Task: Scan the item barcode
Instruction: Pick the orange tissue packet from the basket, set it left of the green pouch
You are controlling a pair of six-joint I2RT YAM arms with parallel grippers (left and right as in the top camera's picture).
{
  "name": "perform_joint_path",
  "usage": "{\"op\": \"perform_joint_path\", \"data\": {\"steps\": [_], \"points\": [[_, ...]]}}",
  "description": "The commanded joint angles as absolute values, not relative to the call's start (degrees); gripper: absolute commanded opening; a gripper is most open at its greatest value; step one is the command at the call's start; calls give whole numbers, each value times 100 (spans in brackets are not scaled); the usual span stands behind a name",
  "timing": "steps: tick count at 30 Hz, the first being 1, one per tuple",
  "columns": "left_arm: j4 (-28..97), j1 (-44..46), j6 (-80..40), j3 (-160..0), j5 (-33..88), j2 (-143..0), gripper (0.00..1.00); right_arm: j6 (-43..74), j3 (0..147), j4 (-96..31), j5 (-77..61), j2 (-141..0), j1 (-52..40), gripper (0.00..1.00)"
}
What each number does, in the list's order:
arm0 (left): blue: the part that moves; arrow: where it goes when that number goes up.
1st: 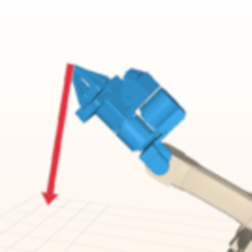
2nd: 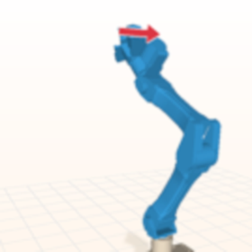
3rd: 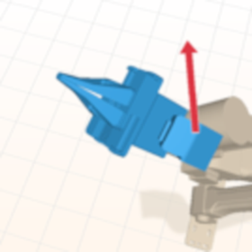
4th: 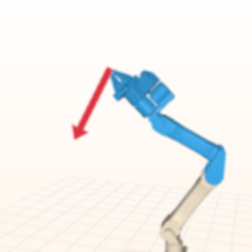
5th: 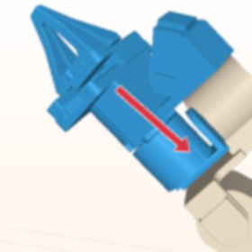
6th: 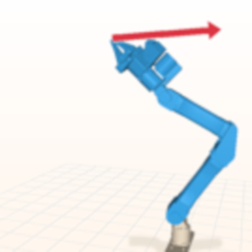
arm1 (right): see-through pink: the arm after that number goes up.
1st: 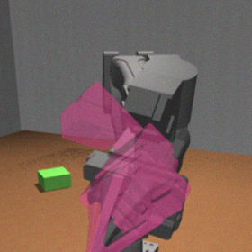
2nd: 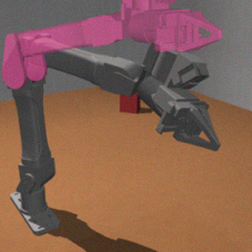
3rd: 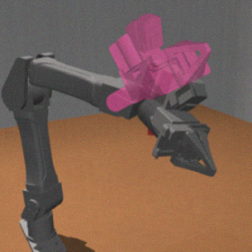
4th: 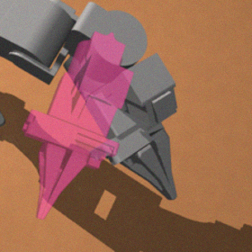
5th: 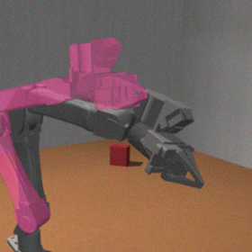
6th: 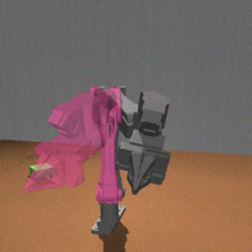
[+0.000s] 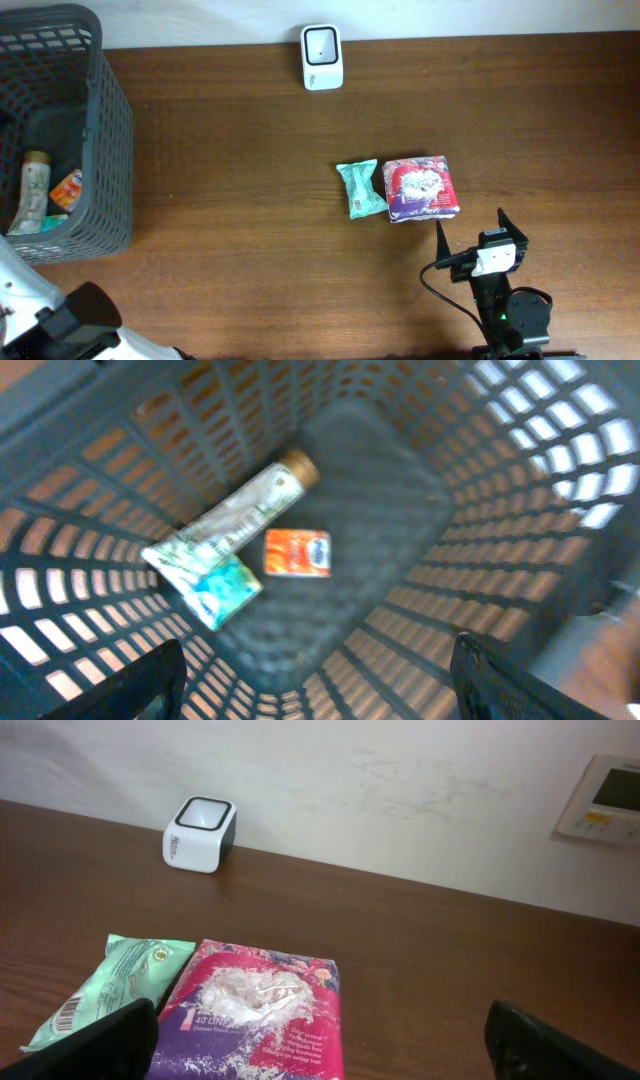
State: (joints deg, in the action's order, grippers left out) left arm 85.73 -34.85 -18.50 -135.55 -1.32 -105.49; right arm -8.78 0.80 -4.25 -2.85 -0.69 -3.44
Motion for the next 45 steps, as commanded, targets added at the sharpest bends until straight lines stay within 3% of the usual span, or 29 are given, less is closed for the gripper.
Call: {"op": "perform_joint_path", "data": {"steps": [1, 5, 7, 13, 15, 17, 19, 21, 24, 25, 27, 28, 32, 36, 39, 42, 45], "points": [[8285, -3481, -1682, -12940, -810, -10945, 82, -814, 32, -429, -276, -36, -375, 99], [8252, -3479, -2012, -12457, -1055, -11821, 80, -814, 32, -429, -276, -36, -375, 99], [8165, -3476, -2008, -12427, -1052, -12204, 66, -814, 32, -429, -276, -36, -375, 99], [7795, -3223, -1361, -12265, -991, -13043, 65, -814, 32, -429, -276, -36, -375, 98], [7651, -3083, -714, -12265, -996, -13277, 65, -814, 32, -429, -276, -36, -375, 99], [7660, -3074, 14, -12258, -993, -13489, 73, -814, 32, -429, -274, -36, -375, 99], [7651, -3074, 117, -12140, -991, -13533, 70, -814, 32, -429, -274, -36, -375, 99], [7408, -3068, 137, -11771, -982, -13533, 78, -814, 32, -429, -274, -36, -375, 99], [7000, -3063, 134, -11306, -707, -13533, 79, -814, 32, -429, -274, -36, -375, 99], [6897, -3063, 134, -11163, -709, -13533, 71, -814, 32, -429, -276, -36, -375, 99], [6882, -3063, 132, -11122, -709, -13531, 34, -814, 32, -429, -274, -36, -375, 99], [6908, -3070, 130, -11144, -707, -13531, 23, -814, 32, -429, -276, -36, -375, 99], [7708, -3081, -373, -12239, -666, -13524, 1, -814, 32, -429, -276, -36, -375, 99], [9216, -3081, -687, -15128, 217, -13465, 0, -814, 32, -429, -276, -36, -375, 99], [9673, -3081, -685, -17301, 1280, -13229, 0, -814, 32, -429, -276, -36, -375, 99], [9671, -3074, -685, -17983, 1649, -12403, 0, -814, 32, -429, -276, -36, -375, 99], [9671, -2982, -683, -17972, 2827, -11583, 0, -814, 32, -429, -276, -36, -375, 99]]}}
